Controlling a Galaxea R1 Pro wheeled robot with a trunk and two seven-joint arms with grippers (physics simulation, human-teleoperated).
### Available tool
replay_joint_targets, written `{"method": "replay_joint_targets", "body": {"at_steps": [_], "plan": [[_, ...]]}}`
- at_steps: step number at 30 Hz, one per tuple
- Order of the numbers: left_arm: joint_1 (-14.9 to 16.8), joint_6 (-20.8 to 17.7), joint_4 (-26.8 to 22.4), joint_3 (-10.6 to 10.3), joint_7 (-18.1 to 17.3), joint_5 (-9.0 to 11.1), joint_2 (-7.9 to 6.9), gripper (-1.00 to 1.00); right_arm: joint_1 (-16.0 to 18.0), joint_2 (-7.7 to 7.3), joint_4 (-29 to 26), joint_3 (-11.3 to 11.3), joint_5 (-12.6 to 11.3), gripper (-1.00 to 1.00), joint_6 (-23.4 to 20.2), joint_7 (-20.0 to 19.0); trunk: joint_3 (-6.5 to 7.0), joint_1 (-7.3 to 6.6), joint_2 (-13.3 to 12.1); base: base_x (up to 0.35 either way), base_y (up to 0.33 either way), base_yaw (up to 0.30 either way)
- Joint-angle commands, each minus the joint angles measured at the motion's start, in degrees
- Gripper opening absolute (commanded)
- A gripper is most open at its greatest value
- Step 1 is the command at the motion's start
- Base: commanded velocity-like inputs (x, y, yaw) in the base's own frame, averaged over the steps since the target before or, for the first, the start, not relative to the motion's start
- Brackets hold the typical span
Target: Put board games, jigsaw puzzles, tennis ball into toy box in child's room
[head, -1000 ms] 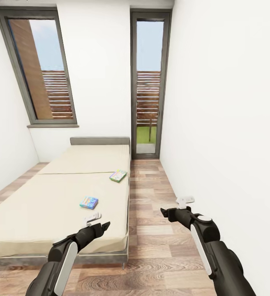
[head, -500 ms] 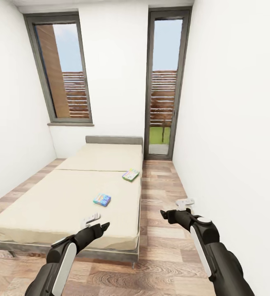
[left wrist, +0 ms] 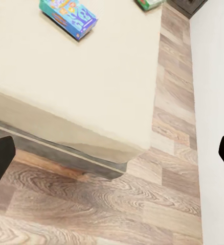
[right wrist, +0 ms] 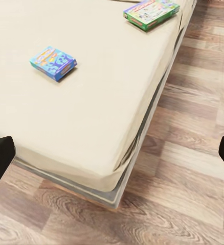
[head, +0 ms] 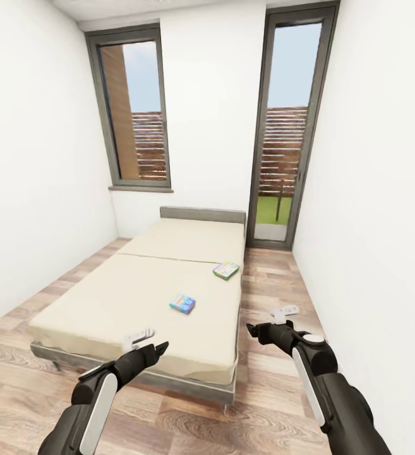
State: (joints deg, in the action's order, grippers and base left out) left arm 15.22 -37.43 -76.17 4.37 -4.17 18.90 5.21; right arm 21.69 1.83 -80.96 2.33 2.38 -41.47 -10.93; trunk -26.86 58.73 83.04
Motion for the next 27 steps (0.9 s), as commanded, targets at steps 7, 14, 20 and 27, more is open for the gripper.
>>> {"method": "replay_joint_targets", "body": {"at_steps": [7,14,20,27], "plan": [[0.0,-0.4,0.0,0.2,-0.3,0.0,0.07,1.00,0.0,0.01,-0.1,0.0,0.3,1.00,-0.3,-0.3,-0.06,0.00,0.0,0.000,0.000,0.294],[0.0,-0.4,0.0,0.2,-0.6,0.0,0.01,1.00,0.0,0.01,-0.1,-0.1,0.3,1.00,-0.3,-0.2,-0.06,0.00,0.0,0.000,0.000,0.295],[0.0,-0.4,0.0,0.2,-0.7,0.1,0.00,1.00,0.1,0.00,0.1,-0.1,0.3,1.00,-0.5,-0.2,-0.06,0.00,0.0,0.000,0.000,0.295],[0.0,-0.4,0.1,0.3,-0.7,0.2,-0.03,1.00,0.8,-0.16,2.3,-0.1,0.3,1.00,-2.4,-0.3,-0.06,0.00,0.0,0.000,0.000,0.295]]}}
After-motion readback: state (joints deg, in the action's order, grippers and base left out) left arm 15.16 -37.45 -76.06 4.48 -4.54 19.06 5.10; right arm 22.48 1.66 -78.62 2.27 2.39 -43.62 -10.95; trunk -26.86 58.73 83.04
